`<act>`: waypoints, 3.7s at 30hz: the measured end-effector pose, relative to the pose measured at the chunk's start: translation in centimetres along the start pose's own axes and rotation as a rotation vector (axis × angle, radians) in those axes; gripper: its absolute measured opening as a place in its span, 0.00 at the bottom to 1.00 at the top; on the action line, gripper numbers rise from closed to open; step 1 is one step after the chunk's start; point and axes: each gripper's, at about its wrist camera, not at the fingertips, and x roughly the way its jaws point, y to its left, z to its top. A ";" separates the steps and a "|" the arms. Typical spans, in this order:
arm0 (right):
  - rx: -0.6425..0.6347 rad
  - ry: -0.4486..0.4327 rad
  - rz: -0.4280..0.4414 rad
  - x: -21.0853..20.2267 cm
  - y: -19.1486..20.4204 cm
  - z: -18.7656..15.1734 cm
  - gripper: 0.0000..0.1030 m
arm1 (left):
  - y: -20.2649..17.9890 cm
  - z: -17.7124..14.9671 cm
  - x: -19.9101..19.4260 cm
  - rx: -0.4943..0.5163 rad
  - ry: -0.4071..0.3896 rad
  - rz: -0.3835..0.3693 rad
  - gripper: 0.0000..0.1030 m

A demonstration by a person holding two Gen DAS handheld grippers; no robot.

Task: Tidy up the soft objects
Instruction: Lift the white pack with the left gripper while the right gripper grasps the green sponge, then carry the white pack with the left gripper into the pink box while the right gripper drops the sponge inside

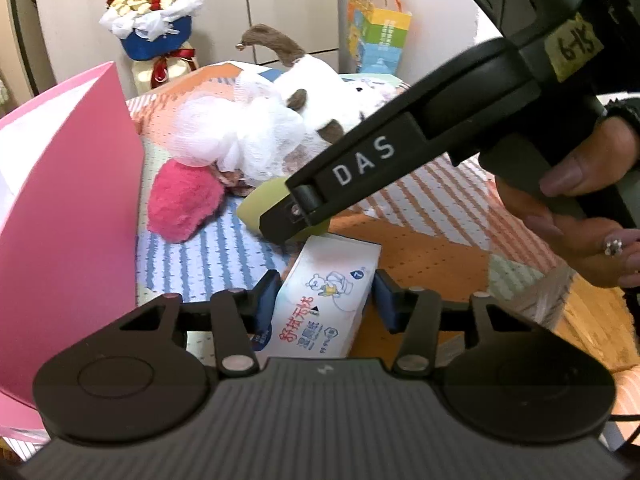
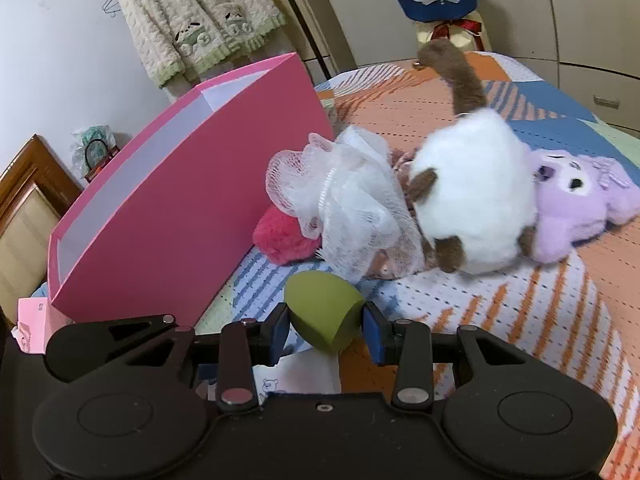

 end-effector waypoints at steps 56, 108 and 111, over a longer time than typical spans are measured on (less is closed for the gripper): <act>-0.222 -0.020 -0.141 -11.2 8.3 -8.6 0.43 | 1.4 -2.2 -9.5 -0.063 0.024 -0.107 0.38; -0.622 0.054 -0.101 4.4 17.3 9.2 0.44 | 22.2 4.1 -5.3 -0.186 0.160 0.189 0.38; -0.678 0.084 -0.099 5.3 17.7 9.4 0.43 | 22.4 4.4 -4.8 -0.177 0.170 0.198 0.38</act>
